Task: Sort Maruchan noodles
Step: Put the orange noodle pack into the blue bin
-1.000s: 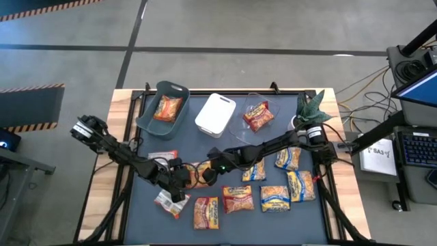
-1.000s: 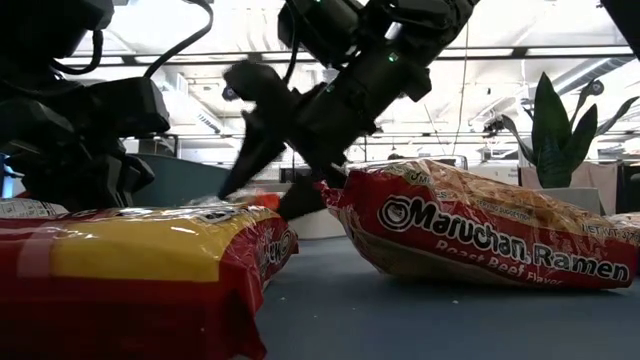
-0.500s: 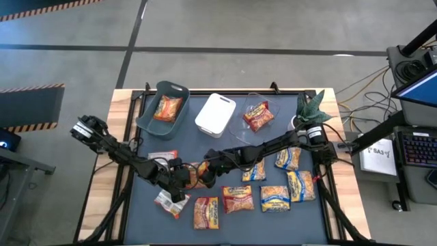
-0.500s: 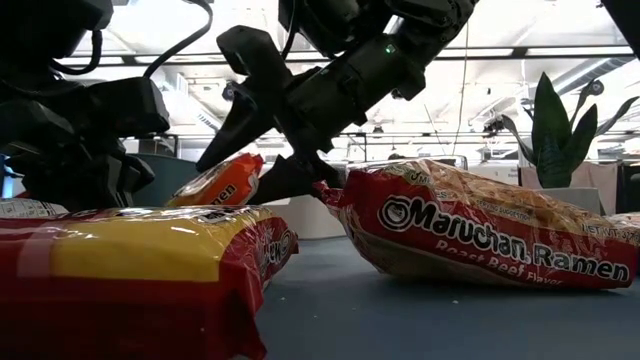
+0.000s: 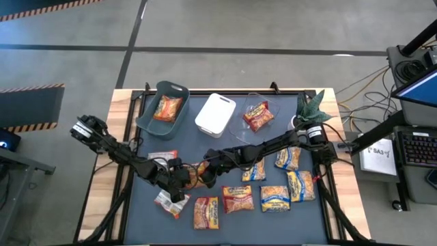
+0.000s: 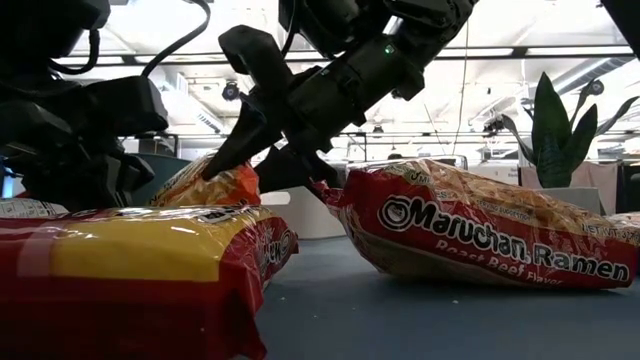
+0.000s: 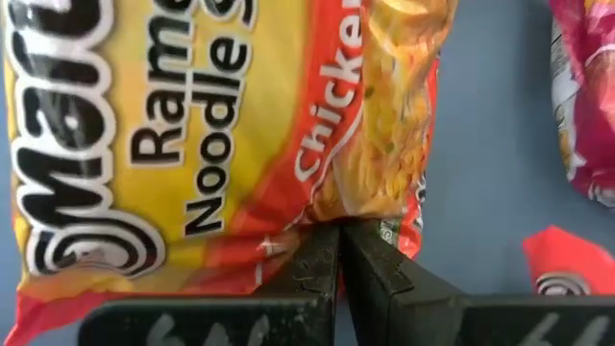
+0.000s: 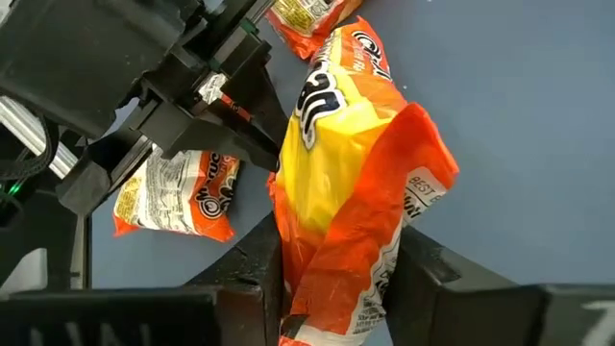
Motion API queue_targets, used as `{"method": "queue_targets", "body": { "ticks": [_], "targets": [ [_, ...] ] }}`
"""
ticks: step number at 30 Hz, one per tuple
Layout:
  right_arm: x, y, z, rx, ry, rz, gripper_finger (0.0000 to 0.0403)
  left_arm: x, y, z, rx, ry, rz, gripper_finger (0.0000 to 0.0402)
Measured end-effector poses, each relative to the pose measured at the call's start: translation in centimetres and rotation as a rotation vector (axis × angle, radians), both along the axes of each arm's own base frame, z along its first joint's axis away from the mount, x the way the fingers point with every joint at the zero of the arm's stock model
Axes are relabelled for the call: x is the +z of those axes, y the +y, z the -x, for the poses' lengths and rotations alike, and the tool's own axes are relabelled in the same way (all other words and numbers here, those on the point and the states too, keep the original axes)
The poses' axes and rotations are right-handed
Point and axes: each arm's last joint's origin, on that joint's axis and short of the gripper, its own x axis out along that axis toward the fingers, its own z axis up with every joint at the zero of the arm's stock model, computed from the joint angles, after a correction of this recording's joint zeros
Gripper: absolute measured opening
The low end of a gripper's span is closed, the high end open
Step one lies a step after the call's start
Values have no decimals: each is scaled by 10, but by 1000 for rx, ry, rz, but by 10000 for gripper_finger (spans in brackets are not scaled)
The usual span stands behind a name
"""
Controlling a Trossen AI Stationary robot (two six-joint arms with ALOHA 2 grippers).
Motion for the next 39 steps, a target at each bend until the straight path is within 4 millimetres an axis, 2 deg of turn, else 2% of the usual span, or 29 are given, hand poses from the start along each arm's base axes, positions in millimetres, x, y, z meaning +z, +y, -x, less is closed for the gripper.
{"method": "queue_targets", "body": {
  "ticks": [4,7,15,21,26,32,35,39],
  "targets": [
    [7,-7,2,21,1,40,128,11,4,7,-12,14,-25,0],
    [14,-11,6,65,4,108,120,24,7,13,-34,9,-36,0],
    [36,-9,19,118,24,427,110,88,14,20,-139,-309,-98,3],
    [33,1,24,174,63,552,112,116,27,30,-106,-445,-220,49],
    [32,5,26,172,71,613,112,118,35,28,-69,-448,-247,126],
    [32,6,26,169,72,648,113,103,39,14,-43,-381,-286,218],
    [31,6,26,181,71,661,113,93,40,5,-38,-351,-308,245],
    [31,6,26,186,71,666,114,81,40,-10,-75,-332,-305,257]
  ]
}}
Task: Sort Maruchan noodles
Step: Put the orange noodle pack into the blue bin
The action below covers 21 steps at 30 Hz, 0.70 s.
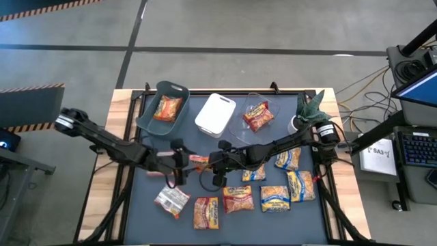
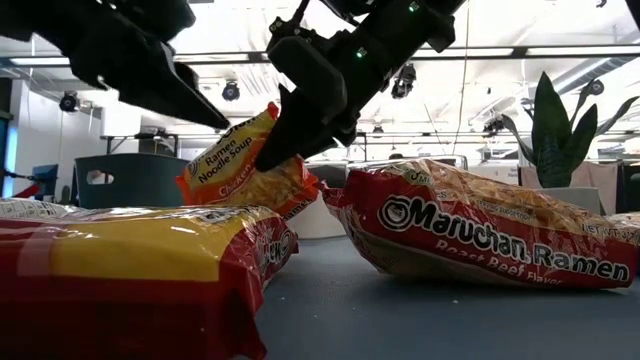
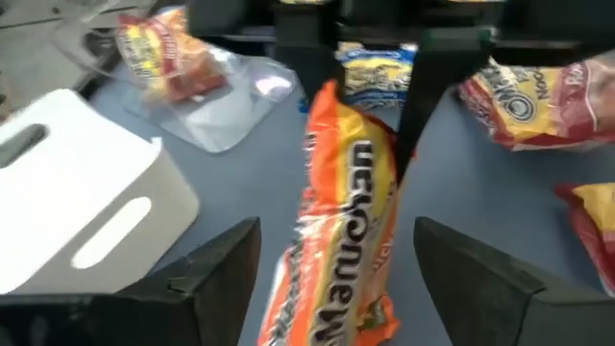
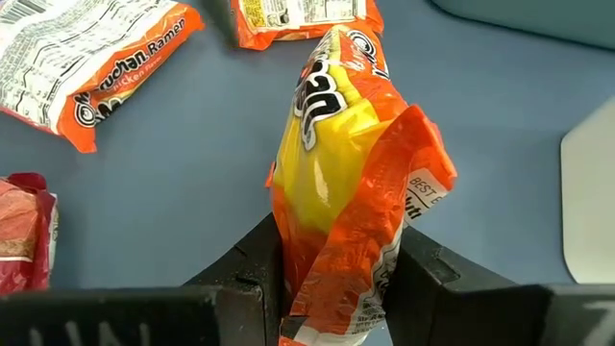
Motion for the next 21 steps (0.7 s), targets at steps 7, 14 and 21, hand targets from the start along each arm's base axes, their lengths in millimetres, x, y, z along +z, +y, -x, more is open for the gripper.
{"method": "queue_targets", "body": {
  "ticks": [7,14,21],
  "targets": [
    [-1,0,0,3,1,4,115,-25,3,-19,-33,67,12,246],
    [-2,2,1,17,4,14,125,-34,2,-23,-32,89,5,189],
    [-2,2,1,-5,2,-14,188,-31,2,-22,-33,77,9,96]
  ]
}}
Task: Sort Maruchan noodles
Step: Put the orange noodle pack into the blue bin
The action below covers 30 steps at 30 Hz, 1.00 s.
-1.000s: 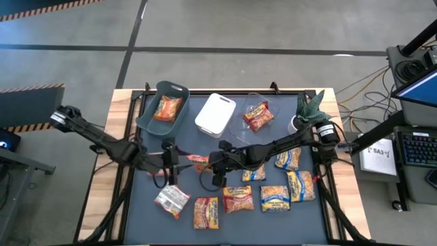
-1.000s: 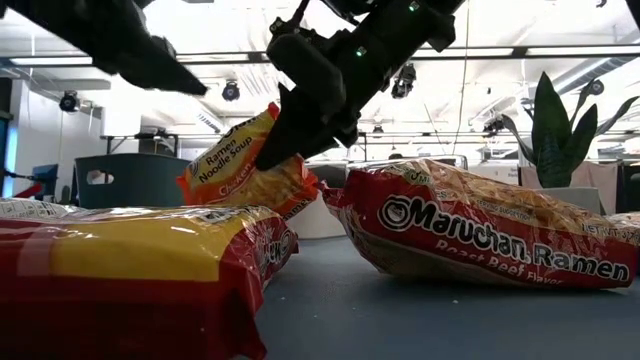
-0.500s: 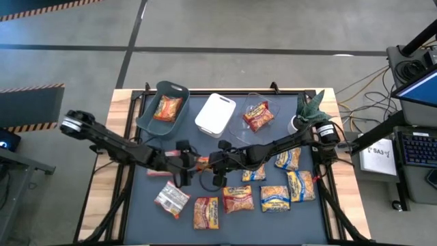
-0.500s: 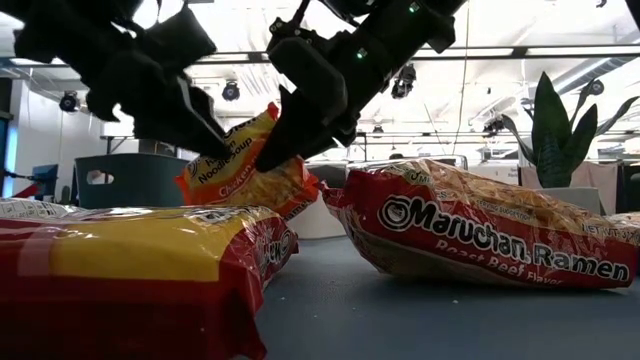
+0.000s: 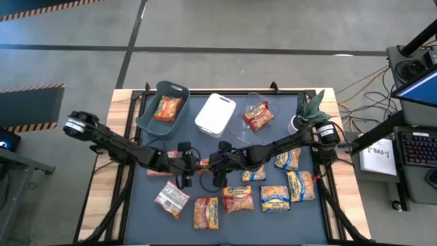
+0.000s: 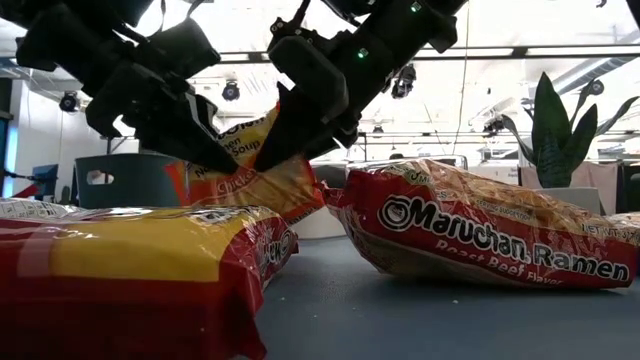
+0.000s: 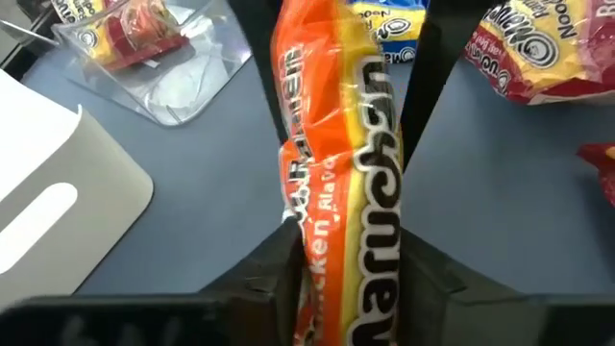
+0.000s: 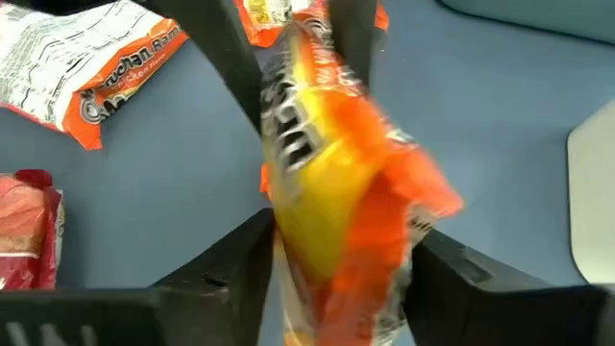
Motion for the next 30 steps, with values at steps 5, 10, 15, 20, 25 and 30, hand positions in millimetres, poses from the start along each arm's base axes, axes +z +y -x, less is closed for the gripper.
{"method": "queue_targets", "body": {
  "ticks": [5,10,15,20,25,30],
  "targets": [
    [12,-1,4,4,13,-2,233,6,1,3,0,-17,5,70],
    [45,-4,21,6,-5,22,263,29,5,13,6,-85,15,73],
    [80,-12,45,-63,-80,108,273,68,19,35,152,-176,-59,74],
    [110,-17,65,-106,-162,170,274,121,43,58,366,-168,-163,73],
    [130,-20,77,-94,-220,193,273,157,81,80,602,-98,-152,63],
    [140,-21,86,-69,-237,228,265,165,123,96,854,-12,-54,60]
  ]
}}
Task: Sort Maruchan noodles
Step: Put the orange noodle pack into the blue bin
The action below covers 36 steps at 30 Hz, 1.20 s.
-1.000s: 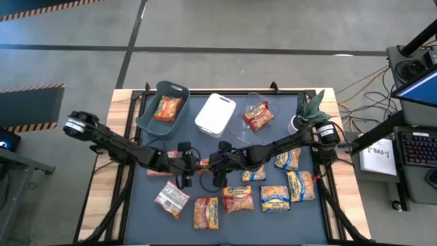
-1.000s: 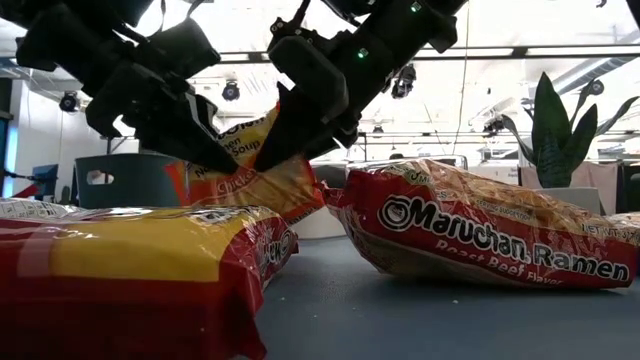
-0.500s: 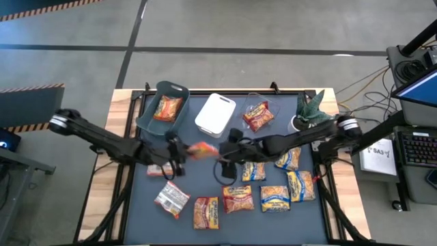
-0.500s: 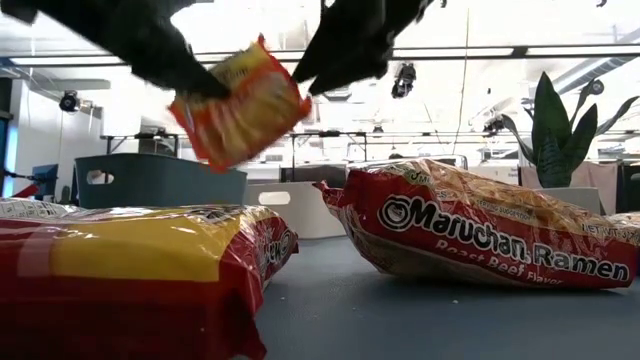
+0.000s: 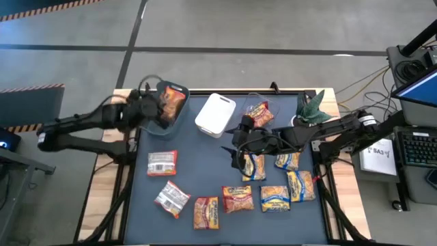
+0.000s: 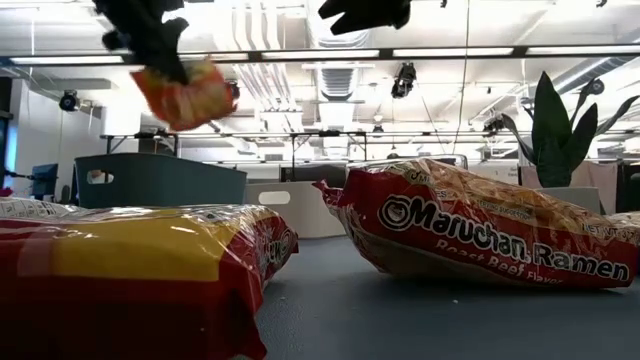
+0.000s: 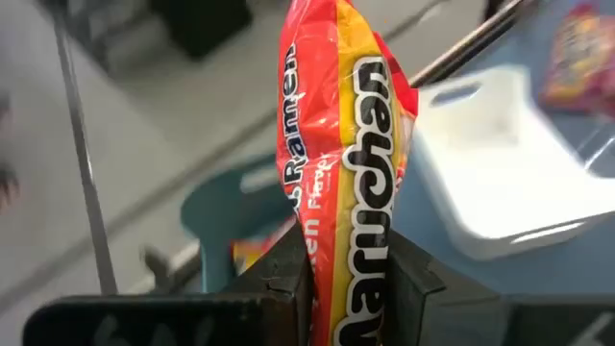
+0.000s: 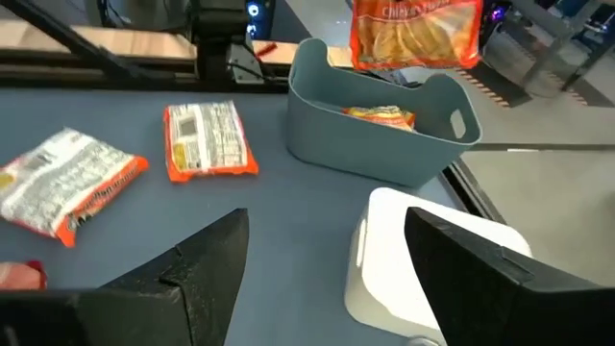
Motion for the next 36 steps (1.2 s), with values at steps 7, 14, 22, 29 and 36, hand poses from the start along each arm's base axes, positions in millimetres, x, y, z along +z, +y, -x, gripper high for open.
{"method": "queue_targets", "body": {
  "ticks": [7,14,22,29,36],
  "targets": [
    [-3,-5,16,24,4,59,250,-30,53,16,104,30,277,59],
    [-10,-33,34,27,-86,131,242,-54,77,23,163,-15,368,59],
    [-22,-70,51,175,-234,106,240,-75,91,8,211,-13,425,59],
    [-23,-91,57,185,-265,107,238,-86,96,2,257,22,475,59],
    [-16,-93,56,169,-292,78,237,-87,102,-3,246,29,416,63]
  ]
}}
